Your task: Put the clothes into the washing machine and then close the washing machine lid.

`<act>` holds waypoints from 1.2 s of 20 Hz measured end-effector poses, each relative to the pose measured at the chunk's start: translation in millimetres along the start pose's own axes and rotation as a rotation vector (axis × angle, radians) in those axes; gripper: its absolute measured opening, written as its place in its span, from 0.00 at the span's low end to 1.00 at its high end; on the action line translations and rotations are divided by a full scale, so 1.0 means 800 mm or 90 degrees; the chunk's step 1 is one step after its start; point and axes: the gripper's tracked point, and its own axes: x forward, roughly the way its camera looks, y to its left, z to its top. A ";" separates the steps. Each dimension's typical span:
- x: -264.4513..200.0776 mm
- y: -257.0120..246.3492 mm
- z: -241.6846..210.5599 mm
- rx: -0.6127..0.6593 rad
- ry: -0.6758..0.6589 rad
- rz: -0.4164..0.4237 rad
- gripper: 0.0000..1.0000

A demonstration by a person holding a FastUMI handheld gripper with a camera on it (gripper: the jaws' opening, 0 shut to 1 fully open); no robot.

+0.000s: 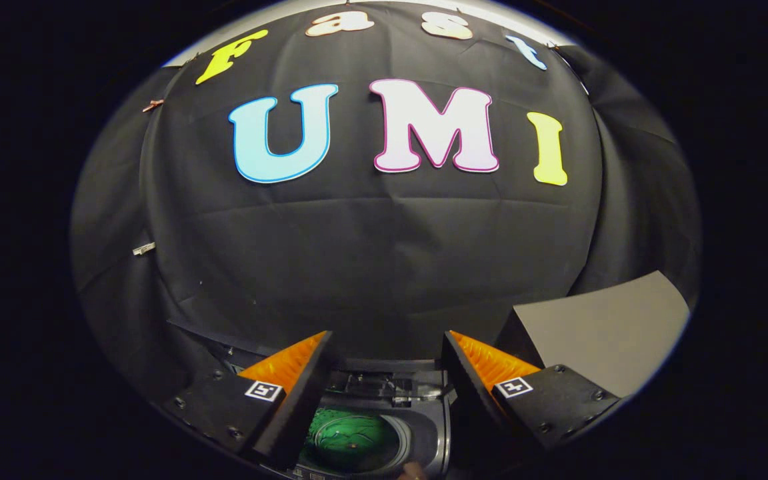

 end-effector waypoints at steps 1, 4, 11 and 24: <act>-0.013 0.001 -0.009 0.000 0.003 0.001 1.00; -0.041 0.003 -0.035 0.000 0.040 0.006 0.99; -0.112 0.030 -0.051 -0.016 0.052 0.048 0.99; -0.217 0.014 -0.016 -0.032 -0.030 0.089 0.99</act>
